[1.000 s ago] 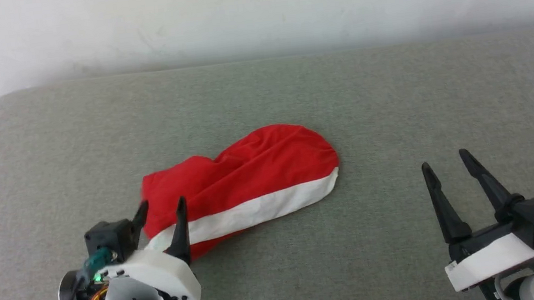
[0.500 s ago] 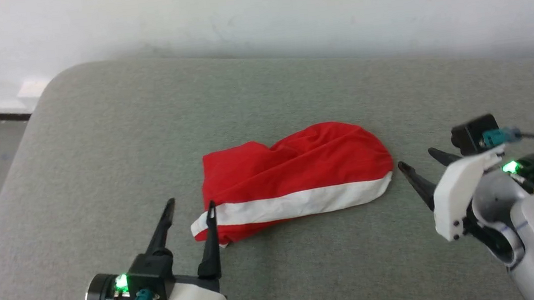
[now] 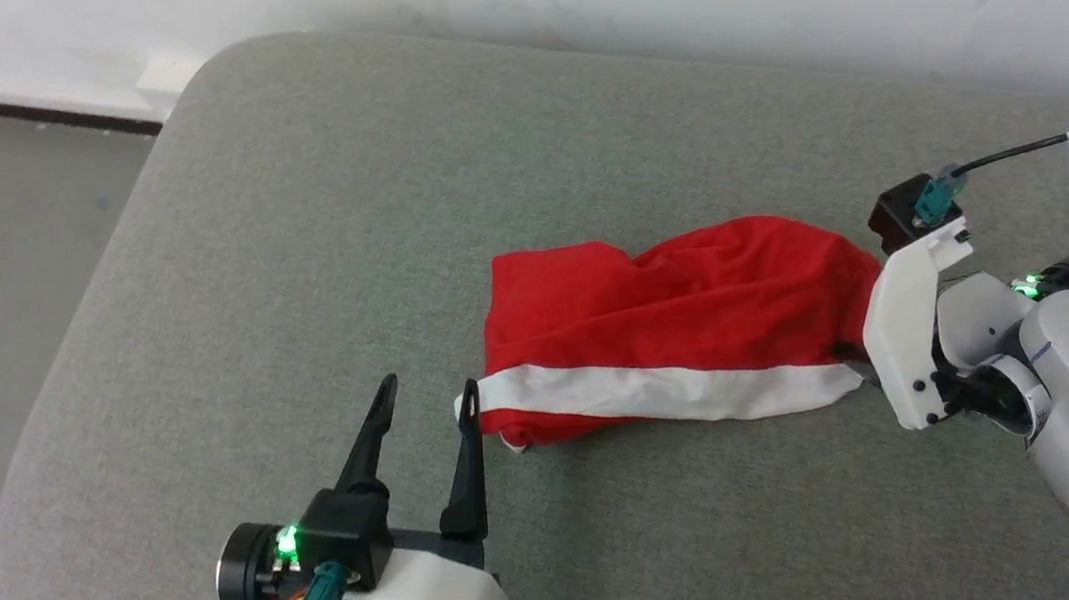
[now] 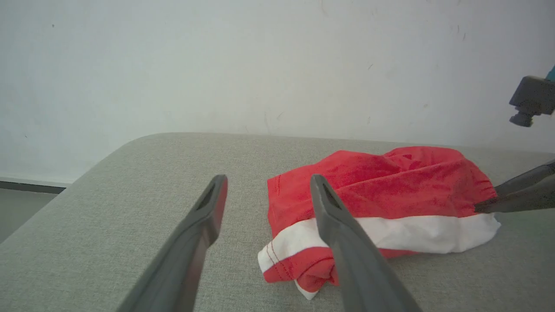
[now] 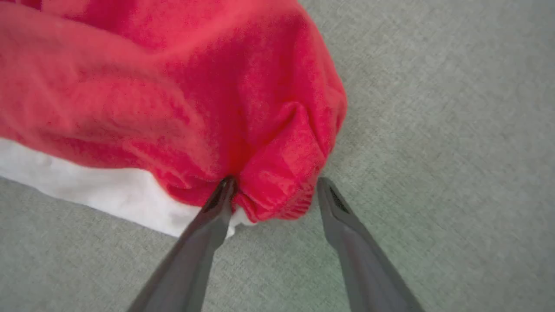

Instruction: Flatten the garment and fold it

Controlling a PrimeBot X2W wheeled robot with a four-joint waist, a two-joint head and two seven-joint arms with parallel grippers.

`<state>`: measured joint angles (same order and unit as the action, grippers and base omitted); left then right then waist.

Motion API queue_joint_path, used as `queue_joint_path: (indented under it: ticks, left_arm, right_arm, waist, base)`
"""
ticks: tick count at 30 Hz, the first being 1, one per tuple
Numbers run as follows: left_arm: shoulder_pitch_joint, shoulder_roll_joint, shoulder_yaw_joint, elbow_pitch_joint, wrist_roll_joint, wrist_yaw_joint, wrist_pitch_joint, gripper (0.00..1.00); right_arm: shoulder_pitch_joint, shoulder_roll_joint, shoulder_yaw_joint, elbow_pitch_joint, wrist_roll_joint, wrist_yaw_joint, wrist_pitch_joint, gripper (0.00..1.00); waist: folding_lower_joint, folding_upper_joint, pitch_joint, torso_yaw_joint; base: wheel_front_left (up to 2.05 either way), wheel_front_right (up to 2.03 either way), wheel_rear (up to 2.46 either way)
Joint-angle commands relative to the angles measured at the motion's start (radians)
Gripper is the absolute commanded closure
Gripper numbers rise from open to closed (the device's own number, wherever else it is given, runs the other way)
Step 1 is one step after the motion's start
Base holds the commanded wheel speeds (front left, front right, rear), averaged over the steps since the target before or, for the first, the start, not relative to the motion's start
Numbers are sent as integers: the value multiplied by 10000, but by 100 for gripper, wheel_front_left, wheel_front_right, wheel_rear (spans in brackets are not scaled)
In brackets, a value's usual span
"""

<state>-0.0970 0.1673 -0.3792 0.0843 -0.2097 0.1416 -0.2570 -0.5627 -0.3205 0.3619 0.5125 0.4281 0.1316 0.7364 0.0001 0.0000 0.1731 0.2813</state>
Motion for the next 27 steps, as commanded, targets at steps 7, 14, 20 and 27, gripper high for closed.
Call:
queue_joint_path:
  ticks: [7,14,20,27]
  left_arm:
    - [-202,-260,233,26,292,-130,-46,0]
    - [48,-262,529,107,340,-257,-47,0]
    - [280,-230,688,185,333,-435,-47,0]
    - [331,-369,661,328,347,-638,-47,0]
  right_arm:
    - [111,-378,709,414,459,-9,167,100]
    - [722,-1073,224,-186,762,-9,-478,100]
    - [2277,-1975,-1050,-1577,624,-9,-492,100]
    - [4583,-1795,-3426,-2750,-348,-9,72,100]
  waist:
    - [-1,0,253,248]
    - [-1,0,-309,-285]
    - [-1,0,-781,-1108]
    - [-1,0,-948,-1790]
  base:
    - [0,0,0]
    - [0,0,0]
    - [0,0,0]
    - [0,0,0]
